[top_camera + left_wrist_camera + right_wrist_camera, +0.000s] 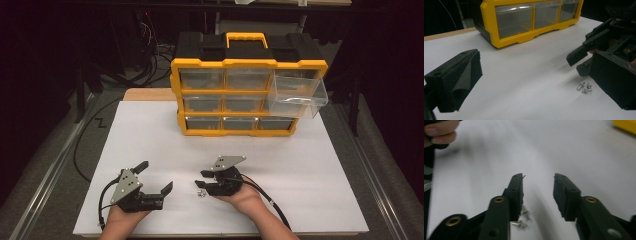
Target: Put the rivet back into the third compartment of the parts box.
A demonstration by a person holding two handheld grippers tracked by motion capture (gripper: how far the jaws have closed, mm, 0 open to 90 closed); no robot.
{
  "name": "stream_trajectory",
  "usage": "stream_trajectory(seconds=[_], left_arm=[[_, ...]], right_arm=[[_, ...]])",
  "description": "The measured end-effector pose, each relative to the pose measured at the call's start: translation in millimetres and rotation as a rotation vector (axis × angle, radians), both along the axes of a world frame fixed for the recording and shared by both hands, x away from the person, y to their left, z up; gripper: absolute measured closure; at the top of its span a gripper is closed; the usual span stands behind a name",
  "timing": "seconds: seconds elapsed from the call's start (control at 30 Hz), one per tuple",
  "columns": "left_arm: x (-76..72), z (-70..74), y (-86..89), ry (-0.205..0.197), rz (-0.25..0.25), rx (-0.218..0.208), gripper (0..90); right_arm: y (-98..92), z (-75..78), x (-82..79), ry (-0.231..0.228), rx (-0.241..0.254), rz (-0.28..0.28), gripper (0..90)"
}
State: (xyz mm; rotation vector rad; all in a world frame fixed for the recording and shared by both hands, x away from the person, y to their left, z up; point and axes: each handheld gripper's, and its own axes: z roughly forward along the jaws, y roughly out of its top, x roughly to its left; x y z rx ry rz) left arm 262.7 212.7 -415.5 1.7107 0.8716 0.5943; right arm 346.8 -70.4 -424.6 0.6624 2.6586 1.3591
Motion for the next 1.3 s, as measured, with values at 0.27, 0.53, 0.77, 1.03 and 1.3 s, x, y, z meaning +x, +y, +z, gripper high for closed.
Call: stream_trajectory(seconds=[0.27, 0.53, 0.77, 1.03, 1.3], left_arm=[[-0.8, 0.7, 0.4, -0.003, -0.001, -0.002, 0.2], [-0.9, 0.8, 0.5, -0.006, -0.004, -0.001, 0.3], [-1.2, 0.9, 0.2, -0.009, -0.004, -0.004, 0.3], [-1.2, 1.0, 0.0, -0.011, -0.005, -0.003, 0.3], [-0.8, 1.0, 0.4, -0.010, -0.003, -0.001, 0.2]], right_arm=[[1.4, -1.8, -4.0, 0.015, -0.053, 0.054, 75.0], [6.5, -7.8, -8.5, 0.022, -0.111, 0.086, 77.4], [6.0, -8.3, -8.2, 0.026, -0.122, 0.084, 78.6], [5.2, -9.2, -6.4, 0.031, -0.135, 0.075, 78.6], [7.2, -10.6, -5.8, 0.030, -0.138, 0.095, 78.6]])
